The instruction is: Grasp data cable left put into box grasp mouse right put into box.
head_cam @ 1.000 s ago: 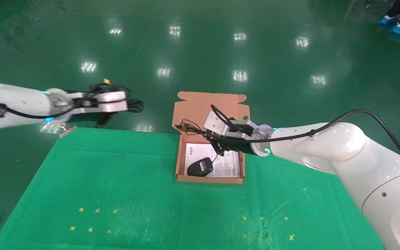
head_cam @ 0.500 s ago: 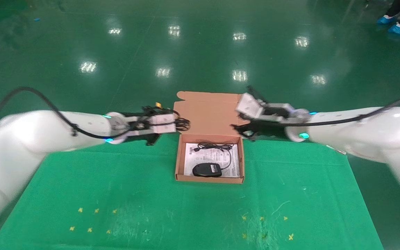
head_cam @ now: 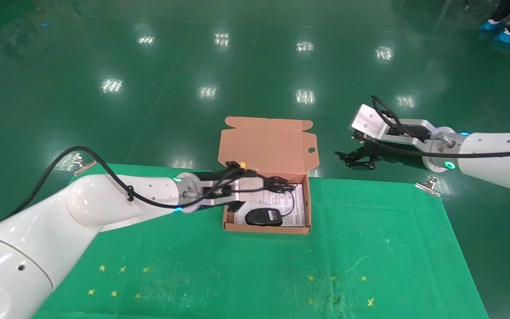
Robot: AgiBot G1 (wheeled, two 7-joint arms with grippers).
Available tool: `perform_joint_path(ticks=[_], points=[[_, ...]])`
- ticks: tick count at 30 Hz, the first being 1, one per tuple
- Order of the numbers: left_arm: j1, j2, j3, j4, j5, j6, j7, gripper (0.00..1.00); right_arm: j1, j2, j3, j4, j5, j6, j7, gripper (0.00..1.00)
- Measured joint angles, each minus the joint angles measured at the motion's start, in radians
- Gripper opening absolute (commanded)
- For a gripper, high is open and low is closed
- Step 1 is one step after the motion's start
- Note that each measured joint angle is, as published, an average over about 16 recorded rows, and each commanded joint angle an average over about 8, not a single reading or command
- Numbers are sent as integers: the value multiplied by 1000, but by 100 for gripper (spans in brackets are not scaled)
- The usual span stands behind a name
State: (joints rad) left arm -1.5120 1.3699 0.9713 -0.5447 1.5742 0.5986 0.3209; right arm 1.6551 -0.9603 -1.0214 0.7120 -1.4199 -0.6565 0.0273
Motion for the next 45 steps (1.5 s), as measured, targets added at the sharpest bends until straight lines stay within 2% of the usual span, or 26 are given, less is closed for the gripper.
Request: perform_joint_path(ticks=[3, 11, 27, 39, 45], points=[[7, 1, 26, -8, -50, 1, 32, 0, -2, 25, -6, 38, -13, 7, 26, 100], [11, 2, 75, -9, -140, 3, 70, 98, -6, 65, -17, 104, -40, 21, 71, 100], [2, -9, 84, -25, -149, -2, 73, 100, 11, 63, -9, 110, -44, 41, 65, 100], [-100, -26, 81, -36, -128, -96, 44, 100, 131, 2, 39, 49, -59, 112, -76, 100], [-130, -39, 62, -30, -135, -116, 13, 100, 148, -12, 67, 31, -51, 100, -124, 100]])
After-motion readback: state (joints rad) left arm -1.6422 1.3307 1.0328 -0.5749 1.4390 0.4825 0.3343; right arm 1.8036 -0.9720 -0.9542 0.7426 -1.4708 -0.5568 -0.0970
